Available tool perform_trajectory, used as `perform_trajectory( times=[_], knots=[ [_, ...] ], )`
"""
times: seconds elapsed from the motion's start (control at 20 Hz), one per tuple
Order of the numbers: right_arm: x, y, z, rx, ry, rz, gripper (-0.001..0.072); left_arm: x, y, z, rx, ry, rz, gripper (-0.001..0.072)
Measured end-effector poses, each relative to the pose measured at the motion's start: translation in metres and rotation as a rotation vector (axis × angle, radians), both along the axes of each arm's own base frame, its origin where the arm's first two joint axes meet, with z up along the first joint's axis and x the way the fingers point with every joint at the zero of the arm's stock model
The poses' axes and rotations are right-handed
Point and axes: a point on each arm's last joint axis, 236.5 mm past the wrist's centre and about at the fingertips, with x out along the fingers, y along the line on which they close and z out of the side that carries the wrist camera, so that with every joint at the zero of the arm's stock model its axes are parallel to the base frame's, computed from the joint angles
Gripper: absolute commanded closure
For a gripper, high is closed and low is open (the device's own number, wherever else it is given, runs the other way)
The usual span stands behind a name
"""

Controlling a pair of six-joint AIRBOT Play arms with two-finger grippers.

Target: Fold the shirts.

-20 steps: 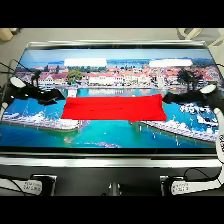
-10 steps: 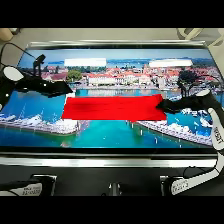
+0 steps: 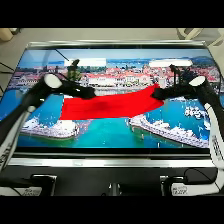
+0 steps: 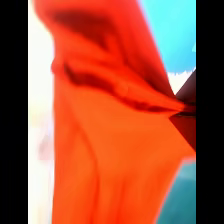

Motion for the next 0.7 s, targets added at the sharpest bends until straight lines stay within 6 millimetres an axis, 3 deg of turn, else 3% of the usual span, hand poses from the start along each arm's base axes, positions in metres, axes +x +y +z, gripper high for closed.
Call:
perform_trajectory(
  times=[0.2, 0.35, 0.55, 0.65, 0.7],
  knots=[
    [-0.032, 0.038, 0.078, -0.03, -0.133, 0.095, 0.069, -0.011, -0.065, -0.047, -0.116, 0.128, 0.025, 0.0679],
    [-0.069, 0.059, 0.116, -0.036, -0.162, 0.161, 0.069, -0.03, -0.115, -0.073, -0.215, 0.237, 0.044, 0.0679],
    [-0.108, 0.059, 0.144, -0.077, -0.166, 0.19, 0.069, -0.048, -0.163, -0.086, -0.308, 0.297, 0.085, 0.0681],
    [-0.111, 0.05, 0.145, -0.122, -0.168, 0.17, 0.0691, -0.049, -0.173, -0.083, -0.334, 0.288, 0.092, 0.0682],
    [-0.108, 0.047, 0.145, -0.137, -0.178, 0.158, 0.0691, -0.042, -0.169, -0.079, -0.336, 0.263, 0.101, 0.0682]
  ],
)
